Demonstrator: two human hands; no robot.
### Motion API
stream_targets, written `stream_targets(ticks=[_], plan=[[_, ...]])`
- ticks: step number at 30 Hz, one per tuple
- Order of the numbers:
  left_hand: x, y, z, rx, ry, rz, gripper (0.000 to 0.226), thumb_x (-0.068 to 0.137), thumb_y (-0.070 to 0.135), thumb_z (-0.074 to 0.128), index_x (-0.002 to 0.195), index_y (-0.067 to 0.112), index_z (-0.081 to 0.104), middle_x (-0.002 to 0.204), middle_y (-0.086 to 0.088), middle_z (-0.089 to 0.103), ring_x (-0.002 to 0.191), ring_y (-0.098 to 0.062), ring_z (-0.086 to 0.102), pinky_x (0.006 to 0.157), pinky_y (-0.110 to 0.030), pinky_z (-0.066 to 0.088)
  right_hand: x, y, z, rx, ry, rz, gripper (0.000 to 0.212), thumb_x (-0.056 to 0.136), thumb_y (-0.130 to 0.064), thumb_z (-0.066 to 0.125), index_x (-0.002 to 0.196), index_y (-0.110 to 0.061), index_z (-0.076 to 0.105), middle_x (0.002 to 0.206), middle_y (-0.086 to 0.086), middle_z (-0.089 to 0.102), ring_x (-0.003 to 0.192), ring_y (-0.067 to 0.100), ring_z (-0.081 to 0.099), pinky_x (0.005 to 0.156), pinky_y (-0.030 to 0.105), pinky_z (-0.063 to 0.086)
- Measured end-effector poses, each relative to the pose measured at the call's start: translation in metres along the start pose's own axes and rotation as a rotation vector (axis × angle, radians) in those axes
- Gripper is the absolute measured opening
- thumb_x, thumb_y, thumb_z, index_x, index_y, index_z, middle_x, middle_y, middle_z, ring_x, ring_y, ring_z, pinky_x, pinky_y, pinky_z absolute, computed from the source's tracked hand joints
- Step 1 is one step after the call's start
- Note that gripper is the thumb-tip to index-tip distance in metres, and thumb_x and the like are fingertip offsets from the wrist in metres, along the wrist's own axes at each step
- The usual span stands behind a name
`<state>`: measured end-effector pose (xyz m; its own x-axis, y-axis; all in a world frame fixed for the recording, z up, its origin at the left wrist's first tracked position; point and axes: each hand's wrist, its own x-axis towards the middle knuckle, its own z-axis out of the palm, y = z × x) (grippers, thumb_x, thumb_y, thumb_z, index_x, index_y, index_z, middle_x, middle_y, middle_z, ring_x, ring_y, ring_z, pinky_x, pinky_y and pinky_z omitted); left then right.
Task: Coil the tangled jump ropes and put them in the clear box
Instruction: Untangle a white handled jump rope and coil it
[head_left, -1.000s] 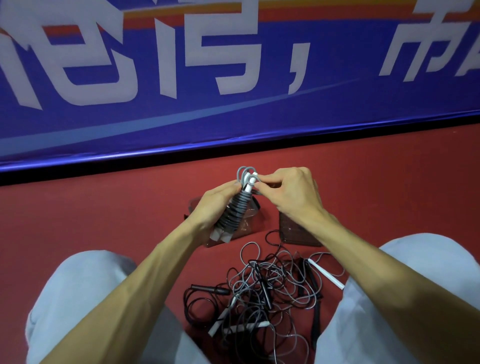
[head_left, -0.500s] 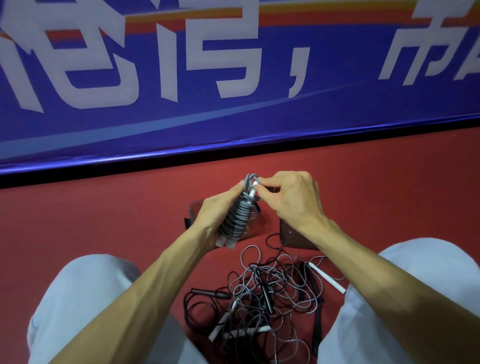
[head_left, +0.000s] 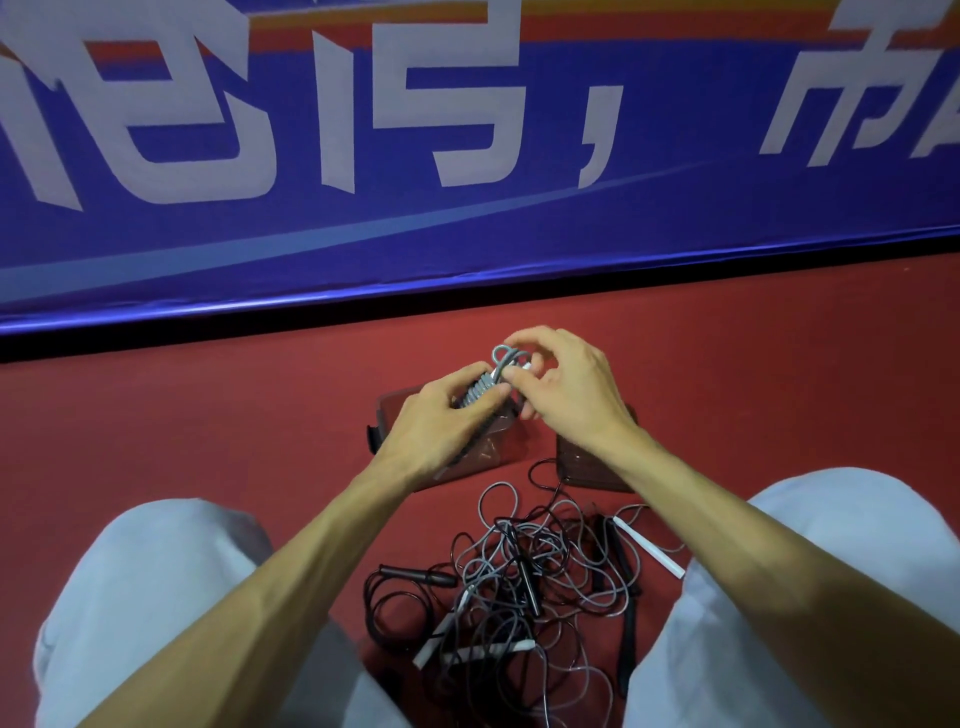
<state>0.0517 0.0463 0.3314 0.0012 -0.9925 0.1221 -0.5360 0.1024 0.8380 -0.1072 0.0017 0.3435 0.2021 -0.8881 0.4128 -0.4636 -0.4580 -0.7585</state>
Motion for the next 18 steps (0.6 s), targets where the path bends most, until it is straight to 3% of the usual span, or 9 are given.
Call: stream_targets(ticks=[4, 7, 9, 11, 13, 16, 18], plan=[[0.000, -0.003, -0.003, 0.254, 0.040, -0.003, 0.025, 0.089, 0.051, 0.058, 0.113, 0.047, 0.062, 0.081, 0.010, 0.071, 0.071, -0.008, 0.065, 0.070, -0.031, 0.051, 0.001, -0.003, -0.001, 0.099, -0.177, 0.163, 0.009, 0.085, -0.019, 0.067, 0.094, -0.017, 0.068, 0.059, 0.003, 0.059, 0.047, 0.015, 0.064, 0.051, 0.026, 0.052], [0.001, -0.004, 0.000, 0.500, 0.038, 0.036, 0.042, 0.088, 0.047, 0.058, 0.129, 0.050, 0.053, 0.101, 0.002, 0.072, 0.093, -0.022, 0.066, 0.075, -0.037, 0.053, 0.006, -0.002, -0.005, -0.097, -0.172, 0.174, 0.019, 0.082, -0.038, 0.072, 0.076, -0.020, 0.070, 0.053, -0.014, 0.054, 0.055, -0.001, 0.053, 0.051, 0.009, 0.038], [0.003, -0.004, 0.004, 0.572, 0.010, 0.050, 0.044, 0.088, 0.045, 0.058, 0.132, 0.049, 0.052, 0.108, -0.001, 0.071, 0.098, -0.026, 0.064, 0.076, -0.036, 0.051, 0.008, -0.004, -0.007, -0.259, -0.237, 0.142, 0.023, 0.085, -0.037, 0.070, 0.073, -0.018, 0.067, 0.055, -0.015, 0.048, 0.056, -0.003, 0.045, 0.046, 0.009, 0.031], [0.005, -0.007, 0.005, 0.573, -0.026, 0.023, 0.045, 0.088, 0.043, 0.059, 0.132, 0.044, 0.054, 0.112, 0.000, 0.071, 0.100, -0.025, 0.064, 0.077, -0.035, 0.051, 0.010, -0.008, -0.006, -0.275, -0.294, 0.124, 0.027, 0.093, -0.033, 0.060, 0.078, -0.012, 0.067, 0.061, -0.014, 0.049, 0.059, -0.002, 0.043, 0.050, 0.019, 0.029], [0.010, -0.013, 0.000, 0.502, -0.038, -0.020, 0.045, 0.088, 0.043, 0.062, 0.132, 0.038, 0.056, 0.111, 0.001, 0.071, 0.092, -0.020, 0.067, 0.076, -0.034, 0.053, 0.013, -0.012, -0.006, -0.147, -0.239, 0.151, 0.028, 0.098, -0.031, 0.052, 0.086, -0.010, 0.066, 0.069, -0.008, 0.056, 0.062, 0.003, 0.048, 0.061, 0.024, 0.031], [0.013, -0.021, -0.004, 0.319, -0.023, -0.049, 0.038, 0.089, 0.041, 0.065, 0.126, 0.035, 0.062, 0.089, 0.006, 0.070, 0.063, -0.006, 0.061, 0.058, -0.022, 0.049, 0.017, -0.013, -0.006, 0.140, -0.103, 0.252, 0.023, 0.099, -0.027, 0.050, 0.085, -0.015, 0.062, 0.065, 0.002, 0.063, 0.057, 0.009, 0.057, 0.068, 0.031, 0.047], [0.014, -0.023, -0.004, 0.236, -0.001, -0.028, 0.022, 0.090, 0.037, 0.065, 0.112, 0.041, 0.066, 0.074, 0.013, 0.066, 0.060, -0.004, 0.058, 0.054, -0.014, 0.043, 0.020, -0.010, -0.004, 0.284, -0.036, 0.307, 0.025, 0.099, -0.023, 0.050, 0.080, -0.012, 0.060, 0.063, 0.005, 0.061, 0.062, 0.017, 0.061, 0.069, 0.037, 0.050]])
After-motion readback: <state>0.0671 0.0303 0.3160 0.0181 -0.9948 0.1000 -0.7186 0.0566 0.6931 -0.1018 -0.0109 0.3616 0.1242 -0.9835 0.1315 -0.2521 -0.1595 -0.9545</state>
